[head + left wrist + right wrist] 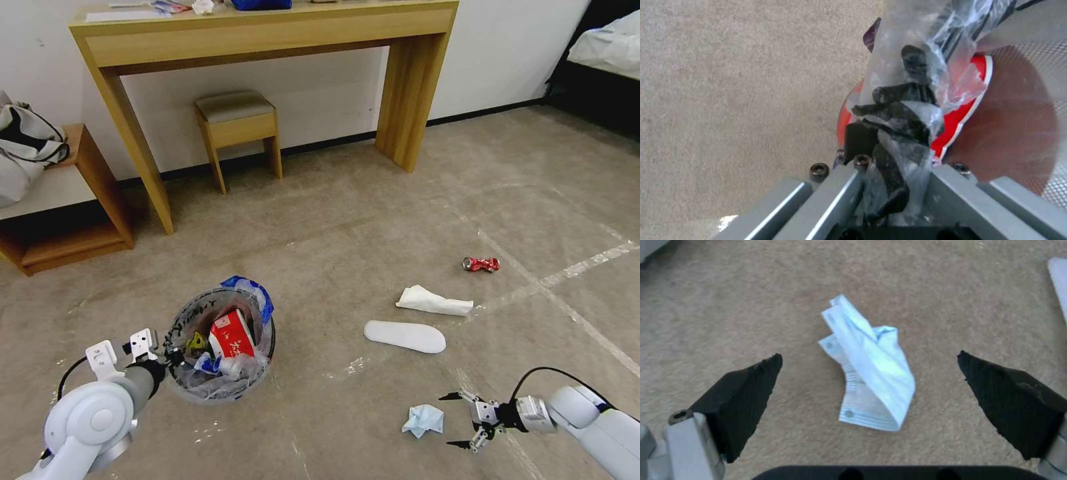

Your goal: Pick up the trash bin and place the garbage on the floor into it.

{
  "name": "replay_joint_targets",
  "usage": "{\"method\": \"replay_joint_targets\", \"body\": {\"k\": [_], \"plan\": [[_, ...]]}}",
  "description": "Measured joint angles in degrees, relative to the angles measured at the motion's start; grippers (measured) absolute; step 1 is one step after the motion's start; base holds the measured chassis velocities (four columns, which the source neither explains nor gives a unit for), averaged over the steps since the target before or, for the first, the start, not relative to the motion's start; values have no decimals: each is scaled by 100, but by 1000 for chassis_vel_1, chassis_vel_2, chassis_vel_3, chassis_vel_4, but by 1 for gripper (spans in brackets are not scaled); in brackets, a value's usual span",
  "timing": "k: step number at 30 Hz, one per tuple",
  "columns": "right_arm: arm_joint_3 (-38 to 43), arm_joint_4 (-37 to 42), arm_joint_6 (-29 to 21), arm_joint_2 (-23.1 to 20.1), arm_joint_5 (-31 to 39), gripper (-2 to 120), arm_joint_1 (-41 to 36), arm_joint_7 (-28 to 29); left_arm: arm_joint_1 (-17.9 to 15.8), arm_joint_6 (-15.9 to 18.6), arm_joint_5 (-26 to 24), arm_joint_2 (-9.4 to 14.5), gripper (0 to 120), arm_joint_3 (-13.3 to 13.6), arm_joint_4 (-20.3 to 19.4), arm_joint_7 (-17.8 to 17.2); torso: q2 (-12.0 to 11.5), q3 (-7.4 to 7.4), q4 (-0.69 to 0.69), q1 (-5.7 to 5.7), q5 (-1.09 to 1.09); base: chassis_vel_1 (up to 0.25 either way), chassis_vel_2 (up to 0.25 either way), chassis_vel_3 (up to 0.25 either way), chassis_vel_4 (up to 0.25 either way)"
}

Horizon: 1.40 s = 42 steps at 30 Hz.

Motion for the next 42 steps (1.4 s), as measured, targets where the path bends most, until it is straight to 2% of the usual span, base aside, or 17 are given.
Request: {"method": "replay_joint_targets", "body": {"k": [6,15,23,32,34,42], "plan": [[-19,-233,-19,149,49,100,162,12,-14,-7,-2,-2,0,11,-1,10,0,0,0,0,0,0,0,0,0],[-54,-1045,13,701,-26,100,666,8,-18,-23,49,-24,0,74,20,26,0,0,0,0,-1,0,0,0,0],[-40,-1361,57,996,-151,100,721,5,-3,-32,90,-35,0,75,25,27,0,0,1,0,0,0,0,0,0],[22,-964,49,907,-79,100,424,7,15,-34,108,-30,0,68,25,48,0,0,-1,0,1,0,0,0,0],[51,-588,4,733,53,100,314,75,20,-34,133,-37,0,73,35,75,0,0,0,0,-1,0,0,0,0],[163,-31,-51,410,275,100,181,124,29,-34,209,-88,0,125,28,109,0,0,0,0,-1,0,0,0,0]]}}
